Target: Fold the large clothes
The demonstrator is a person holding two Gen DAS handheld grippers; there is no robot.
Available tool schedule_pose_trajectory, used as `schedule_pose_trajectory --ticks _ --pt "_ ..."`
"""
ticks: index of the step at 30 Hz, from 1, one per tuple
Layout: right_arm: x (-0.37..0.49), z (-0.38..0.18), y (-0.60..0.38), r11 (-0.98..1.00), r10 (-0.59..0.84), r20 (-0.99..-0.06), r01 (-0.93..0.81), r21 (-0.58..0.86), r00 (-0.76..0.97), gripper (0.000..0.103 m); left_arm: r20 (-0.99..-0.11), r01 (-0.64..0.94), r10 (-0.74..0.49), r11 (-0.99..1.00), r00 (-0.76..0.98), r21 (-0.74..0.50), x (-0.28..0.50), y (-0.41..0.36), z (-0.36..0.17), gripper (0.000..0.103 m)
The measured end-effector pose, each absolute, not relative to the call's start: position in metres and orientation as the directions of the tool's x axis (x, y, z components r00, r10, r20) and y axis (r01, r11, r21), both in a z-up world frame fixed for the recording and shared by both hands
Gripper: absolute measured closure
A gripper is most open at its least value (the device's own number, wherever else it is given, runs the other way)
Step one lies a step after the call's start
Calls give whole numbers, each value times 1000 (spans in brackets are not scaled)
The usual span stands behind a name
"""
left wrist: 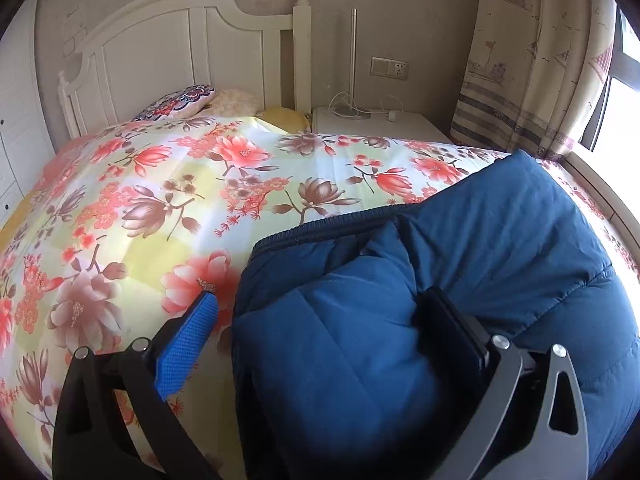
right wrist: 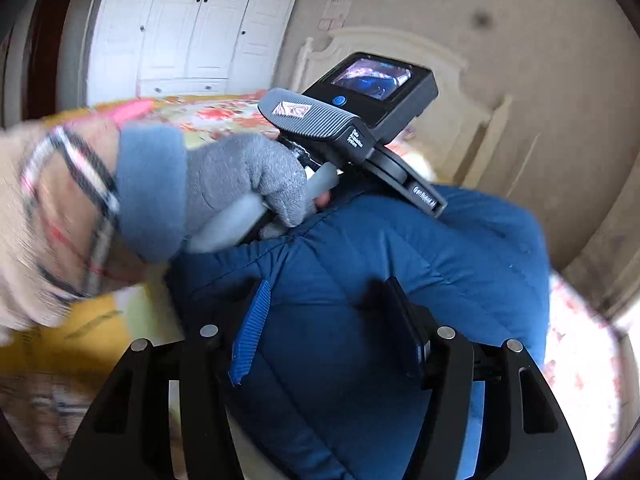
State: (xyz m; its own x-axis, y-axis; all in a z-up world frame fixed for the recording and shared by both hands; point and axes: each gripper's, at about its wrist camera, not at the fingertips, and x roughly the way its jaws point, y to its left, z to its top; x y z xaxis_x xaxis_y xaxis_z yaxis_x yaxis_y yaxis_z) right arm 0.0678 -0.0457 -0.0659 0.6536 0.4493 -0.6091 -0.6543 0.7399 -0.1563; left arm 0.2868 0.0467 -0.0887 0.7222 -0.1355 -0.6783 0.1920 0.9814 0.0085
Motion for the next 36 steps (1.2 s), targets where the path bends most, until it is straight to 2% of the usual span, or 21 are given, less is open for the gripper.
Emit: schedule_pose_trajectory --ticks 4,6,10,13,16,17,21,23,25,27,29,32,34,36 --pt "78 -19 -93 806 409 -494 -558 -199 767 43 -674 181 -126 983 728 12 285 48 -89 2" --pt "106 1 -126 860 365 -454 -481 -169 813 44 -669 170 -112 985 735 22 284 47 -88 2" --pt "181 17 -168 905 368 -446 -425 -30 816 56 -639 133 -55 988 767 74 278 43 -84 2" --pt "240 11 -176 918 359 -474 -397 22 804 66 -622 61 15 993 783 100 275 49 -83 2" --pt "302 -51 -157 898 352 -680 -436 53 643 70 -635 40 12 997 772 68 277 57 -85 2" --pt "312 -72 -151 885 354 -715 -464 46 604 70 -641 31 21 997 768 70 280 58 -85 2" --pt "319 -54 -167 876 398 -726 -467 119 561 70 -672 29 12 998 741 50 287 63 -90 2" --pt "322 -37 -180 896 378 -682 -432 101 626 70 -669 23 14 999 743 46 286 64 -90 2" --pt "332 -33 -200 917 375 -645 -369 153 665 70 -667 18 20 999 744 50 286 64 -91 2" --pt "344 -49 -204 917 379 -666 -356 178 643 70 -666 10 23 999 746 47 286 65 -91 2" --pt "357 -85 -187 913 354 -741 -384 141 570 70 -669 6 22 999 743 39 287 67 -91 2" --pt "359 -99 -187 911 387 -721 -359 202 575 71 -682 -9 15 1000 731 13 291 73 -94 2" --pt "359 -91 -183 918 351 -751 -362 160 559 71 -685 -8 6 1000 728 1 291 75 -95 2" --pt "356 -70 -176 938 262 -758 -342 55 597 71 -681 -9 14 1000 732 10 290 74 -94 2"
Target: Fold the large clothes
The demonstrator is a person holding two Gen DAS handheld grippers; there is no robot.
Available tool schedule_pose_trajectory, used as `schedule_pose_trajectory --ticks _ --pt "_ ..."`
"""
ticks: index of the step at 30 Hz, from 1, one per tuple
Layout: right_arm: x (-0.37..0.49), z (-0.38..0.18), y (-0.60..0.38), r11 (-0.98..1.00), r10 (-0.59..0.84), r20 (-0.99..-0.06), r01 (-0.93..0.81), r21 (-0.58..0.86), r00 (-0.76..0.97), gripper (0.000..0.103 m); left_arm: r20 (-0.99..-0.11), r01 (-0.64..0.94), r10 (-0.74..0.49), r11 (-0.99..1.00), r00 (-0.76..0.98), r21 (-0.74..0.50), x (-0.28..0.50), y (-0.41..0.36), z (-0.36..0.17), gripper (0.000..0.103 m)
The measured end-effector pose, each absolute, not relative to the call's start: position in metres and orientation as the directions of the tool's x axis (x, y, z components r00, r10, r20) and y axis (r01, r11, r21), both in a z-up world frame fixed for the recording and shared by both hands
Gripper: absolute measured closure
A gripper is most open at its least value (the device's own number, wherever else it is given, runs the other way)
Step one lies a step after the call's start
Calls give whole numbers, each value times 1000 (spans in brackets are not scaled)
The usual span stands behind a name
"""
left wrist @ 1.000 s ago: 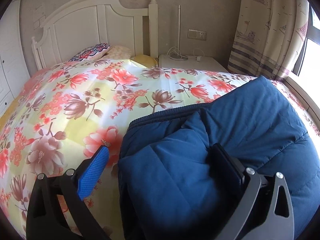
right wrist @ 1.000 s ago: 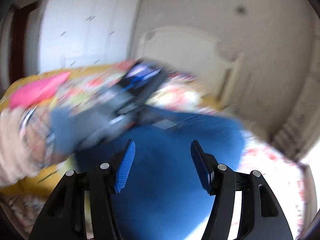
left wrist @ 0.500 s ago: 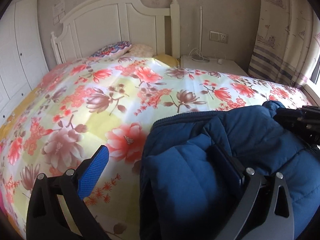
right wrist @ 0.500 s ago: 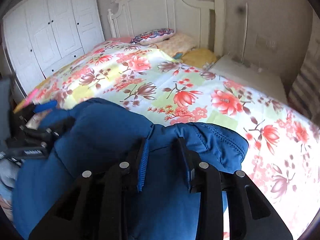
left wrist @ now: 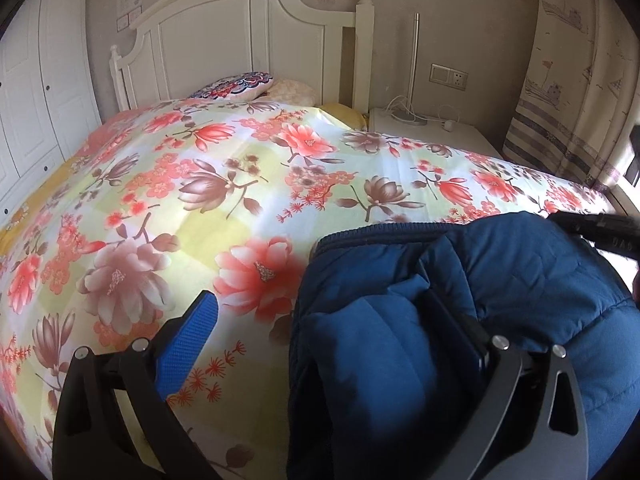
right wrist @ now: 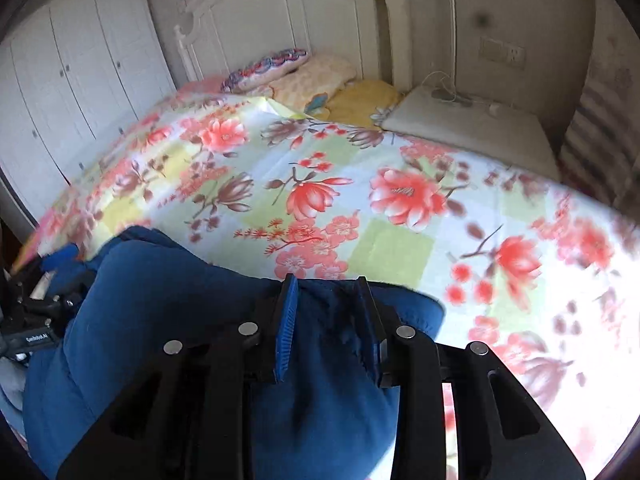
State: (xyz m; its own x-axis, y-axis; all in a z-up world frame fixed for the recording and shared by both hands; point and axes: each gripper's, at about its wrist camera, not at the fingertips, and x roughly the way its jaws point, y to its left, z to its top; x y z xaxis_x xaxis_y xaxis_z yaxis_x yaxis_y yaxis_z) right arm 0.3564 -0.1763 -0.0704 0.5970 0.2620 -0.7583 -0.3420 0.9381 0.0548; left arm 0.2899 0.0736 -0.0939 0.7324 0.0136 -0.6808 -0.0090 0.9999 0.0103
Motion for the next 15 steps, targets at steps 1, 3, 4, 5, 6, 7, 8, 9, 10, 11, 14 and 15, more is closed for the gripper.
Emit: schedule_pose_trajectory --ticks 1,3,4,5,6,7,8,9,10,11,14,15 --pt "352 -58 -173 945 238 -738 -327 25 632 71 -679 -11 19 1000 734 16 290 73 -94 2" --pt "341 -34 -167 931 303 -662 -361 53 686 70 -676 -14 20 1000 736 15 289 73 -93 2" --pt "339 -35 -158 921 319 -662 -387 47 678 70 -676 -15 18 1000 736 11 289 74 -93 2" --pt "340 -44 -147 914 305 -697 -406 21 650 70 -678 -15 16 1000 735 8 289 74 -93 2" --pt "345 -69 -129 893 269 -774 -449 -21 573 70 -678 -14 15 1000 735 7 289 74 -93 2" --pt "345 -89 -116 874 231 -811 -480 -70 538 70 -677 -13 13 1000 736 4 289 75 -93 2" --pt "340 -95 -108 862 202 -782 -486 -144 590 70 -672 -14 10 1000 741 -1 288 76 -92 2" --pt "341 -93 -106 866 184 -788 -477 -153 588 70 -672 -21 11 1000 741 -6 288 78 -91 2" --pt "341 -90 -103 864 160 -795 -472 -174 585 70 -675 -23 6 1000 737 -17 288 81 -90 2" --pt "339 -85 -97 865 113 -795 -454 -216 595 70 -676 -25 -5 999 737 -34 287 85 -88 2" --pt "325 -61 -88 855 97 -768 -447 -261 633 70 -619 -105 13 988 785 -113 266 113 -66 2" --pt "316 -46 -87 854 142 -745 -461 -241 652 70 -593 -145 27 978 805 -152 252 128 -56 3"
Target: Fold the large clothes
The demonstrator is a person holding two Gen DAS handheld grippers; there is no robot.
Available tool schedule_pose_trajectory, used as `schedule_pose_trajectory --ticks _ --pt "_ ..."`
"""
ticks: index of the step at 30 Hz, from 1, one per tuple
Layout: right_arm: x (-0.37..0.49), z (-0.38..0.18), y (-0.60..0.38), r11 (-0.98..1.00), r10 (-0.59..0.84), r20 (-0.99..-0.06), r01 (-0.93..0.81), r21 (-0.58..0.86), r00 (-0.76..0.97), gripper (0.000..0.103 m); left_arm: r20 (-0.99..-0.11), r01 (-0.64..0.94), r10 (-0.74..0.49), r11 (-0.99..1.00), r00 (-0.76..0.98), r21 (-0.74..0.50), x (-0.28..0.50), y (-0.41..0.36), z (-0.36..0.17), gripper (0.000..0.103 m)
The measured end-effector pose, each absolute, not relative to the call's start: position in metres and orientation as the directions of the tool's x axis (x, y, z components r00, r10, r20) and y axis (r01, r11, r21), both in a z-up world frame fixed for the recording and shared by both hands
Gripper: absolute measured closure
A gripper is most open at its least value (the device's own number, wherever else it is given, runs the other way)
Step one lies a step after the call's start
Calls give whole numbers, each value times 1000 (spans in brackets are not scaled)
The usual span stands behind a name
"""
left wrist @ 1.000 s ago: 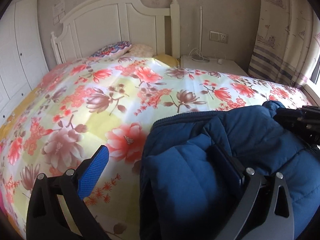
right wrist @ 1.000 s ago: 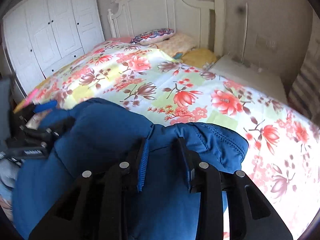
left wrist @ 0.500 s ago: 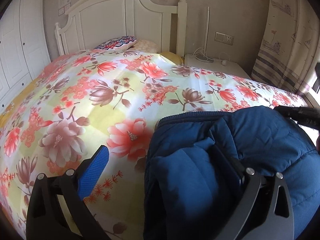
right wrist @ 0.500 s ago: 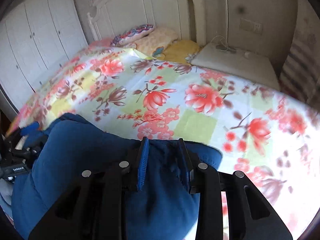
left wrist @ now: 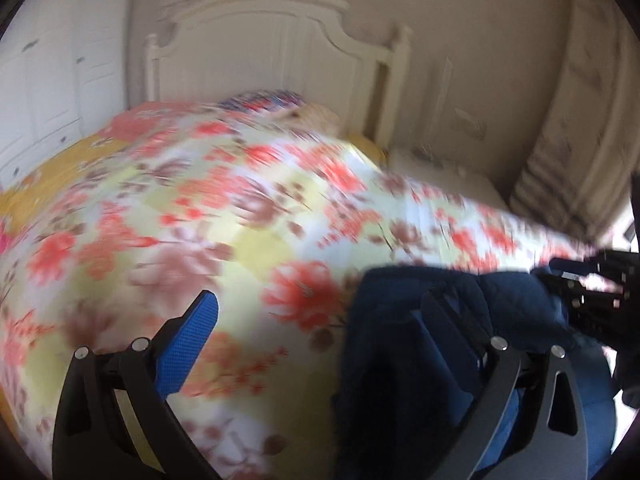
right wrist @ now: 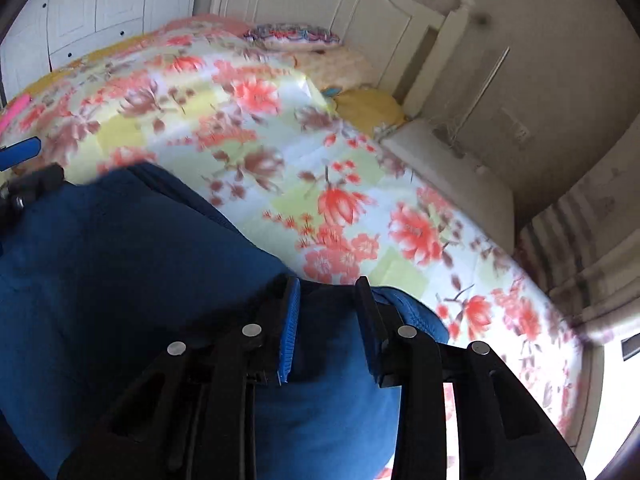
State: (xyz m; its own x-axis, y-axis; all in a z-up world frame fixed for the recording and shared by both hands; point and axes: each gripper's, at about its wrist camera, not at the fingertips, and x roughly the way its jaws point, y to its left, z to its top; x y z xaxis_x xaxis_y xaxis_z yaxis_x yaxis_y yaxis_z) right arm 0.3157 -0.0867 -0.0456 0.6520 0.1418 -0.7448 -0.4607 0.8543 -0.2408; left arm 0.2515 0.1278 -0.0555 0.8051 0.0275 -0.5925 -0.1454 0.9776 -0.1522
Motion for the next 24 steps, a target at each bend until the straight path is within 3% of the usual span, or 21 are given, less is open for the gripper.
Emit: schedule_pose_trajectory --ticks 2,8,10,12,18,21,24 --pt "302 -24 -80 847 215 -721 -494 -198 659 70 -552 -160 26 967 833 -196 226 146 -39 3" --pt "273 -26 -5 714 315 -768 -673 -196 558 67 -550 -123 45 987 834 -106 170 144 -36 3" --pt "268 -66 25 651 232 -831 -715 -254 506 67 -569 -113 27 987 822 -117 158 143 -45 3" --pt "267 -77 36 643 184 -828 -702 -306 529 67 -591 -102 3 986 807 -135 148 143 -53 3" --pt "264 -74 27 665 216 -808 -688 -289 548 67 -580 -4 -89 988 810 -157 107 126 -58 3" --pt "262 -77 29 662 203 -798 -680 -315 567 67 -644 -12 -22 999 765 -48 109 101 -76 2" --pt "257 -75 32 655 194 -781 -671 -347 593 67 -682 -39 -7 998 731 -51 110 99 -104 2"
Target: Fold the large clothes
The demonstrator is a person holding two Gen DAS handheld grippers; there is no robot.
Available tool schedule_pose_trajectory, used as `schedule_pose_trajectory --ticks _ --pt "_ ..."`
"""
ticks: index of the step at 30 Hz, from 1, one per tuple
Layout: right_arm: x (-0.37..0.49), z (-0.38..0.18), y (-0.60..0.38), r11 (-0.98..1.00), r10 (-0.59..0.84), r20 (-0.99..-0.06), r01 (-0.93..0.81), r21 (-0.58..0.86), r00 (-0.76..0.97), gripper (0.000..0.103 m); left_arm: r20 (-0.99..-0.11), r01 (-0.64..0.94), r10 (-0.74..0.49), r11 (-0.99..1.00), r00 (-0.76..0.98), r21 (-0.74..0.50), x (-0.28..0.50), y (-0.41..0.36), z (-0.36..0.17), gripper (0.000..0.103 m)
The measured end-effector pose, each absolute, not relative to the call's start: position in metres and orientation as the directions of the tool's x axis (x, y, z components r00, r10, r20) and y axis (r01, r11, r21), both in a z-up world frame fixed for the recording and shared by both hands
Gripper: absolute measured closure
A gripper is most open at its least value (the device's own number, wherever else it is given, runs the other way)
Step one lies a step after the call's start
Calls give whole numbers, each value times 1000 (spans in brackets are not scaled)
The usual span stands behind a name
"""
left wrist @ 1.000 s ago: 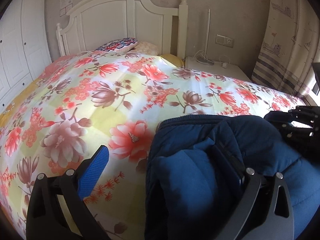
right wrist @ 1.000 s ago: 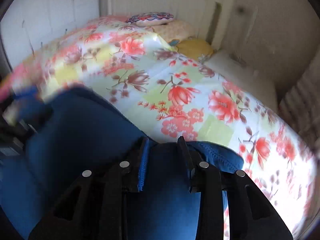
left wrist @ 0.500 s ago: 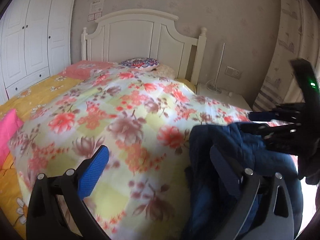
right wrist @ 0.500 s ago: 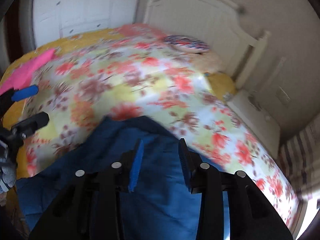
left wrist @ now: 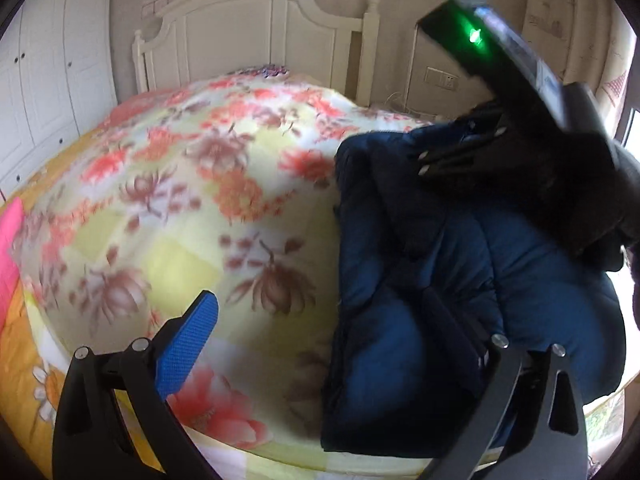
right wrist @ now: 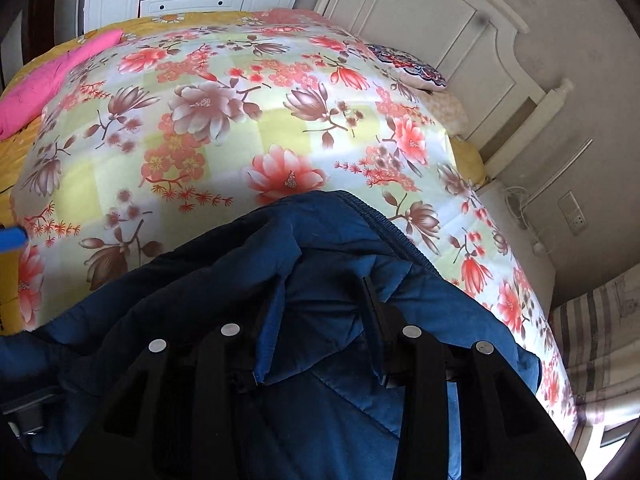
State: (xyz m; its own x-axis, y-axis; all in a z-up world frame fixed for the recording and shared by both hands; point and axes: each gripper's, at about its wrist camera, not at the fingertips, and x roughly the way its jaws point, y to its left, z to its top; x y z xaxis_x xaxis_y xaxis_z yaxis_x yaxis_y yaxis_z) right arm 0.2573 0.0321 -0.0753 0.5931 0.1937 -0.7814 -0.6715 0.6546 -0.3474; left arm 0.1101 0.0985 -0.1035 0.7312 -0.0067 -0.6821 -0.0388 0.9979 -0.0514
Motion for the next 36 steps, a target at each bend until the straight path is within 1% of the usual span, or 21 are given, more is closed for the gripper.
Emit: schedule_pose_trajectory --ticks 2,4,5,7,8,9,10,12,13,15,17,20,23,24,25,28,30,31,33,36 --pt "248 -67 34 645 199 -769 -672 -364 608 67 -677 -44 13 999 736 -28 107 97 -108 2" --pt "239 -51 32 651 249 -761 -685 -326 599 67 -670 -50 44 999 741 10 105 94 -108 2" --pt "231 -36 30 658 298 -744 -693 -293 598 67 -669 -52 46 999 742 11 105 94 -109 2" --pt "219 -14 28 663 357 -711 -700 -264 606 67 -669 -53 37 999 742 -4 104 96 -110 2" --pt "217 -10 28 664 370 -708 -705 -251 601 67 -671 -52 30 999 741 -13 105 97 -110 2" --pt "216 -12 30 657 376 -717 -714 -241 588 67 -672 -52 22 998 740 -24 106 98 -110 2" --pt "219 -24 35 645 350 -744 -722 -248 569 67 -671 -53 20 998 741 -29 106 98 -111 2" --pt "230 -71 46 618 235 -826 -735 -281 513 67 -668 -57 24 998 744 -28 105 98 -110 2" --pt "234 -85 46 623 227 -828 -730 -281 512 65 -665 -60 22 998 747 -34 104 98 -110 2" --pt "238 -80 44 644 259 -834 -731 -227 488 65 -675 -65 28 998 737 -29 106 99 -111 2" --pt "236 -74 40 643 278 -828 -735 -217 487 65 -676 -57 21 998 737 -31 106 99 -112 2" --pt "220 -52 29 669 311 -789 -712 -215 530 65 -672 -56 28 998 740 -21 105 98 -112 2" --pt "189 -25 1 688 387 -732 -704 -176 561 65 -675 -53 12 998 738 -40 105 100 -113 2" --pt "176 -20 -10 696 393 -719 -696 -176 574 63 -674 -53 12 998 739 -40 105 100 -113 2" --pt "163 -20 -21 699 385 -713 -690 -189 586 59 -673 -52 12 998 740 -39 105 100 -113 2" --pt "129 -35 -40 702 349 -719 -676 -225 601 50 -672 -54 7 997 741 -49 105 100 -114 2" --pt "104 -58 -51 702 356 -710 -675 -225 607 49 -672 -55 5 997 740 -54 104 101 -114 2" --pt "96 -65 -55 721 362 -677 -653 -232 640 48 -674 -55 4 997 739 -54 105 101 -114 2" --pt "87 -78 -64 768 380 -620 -608 -201 686 48 -675 -58 9 997 737 -50 105 99 -115 2" --pt "91 -81 -70 772 412 -612 -616 -160 675 48 -675 -62 19 997 738 -40 105 98 -115 2"
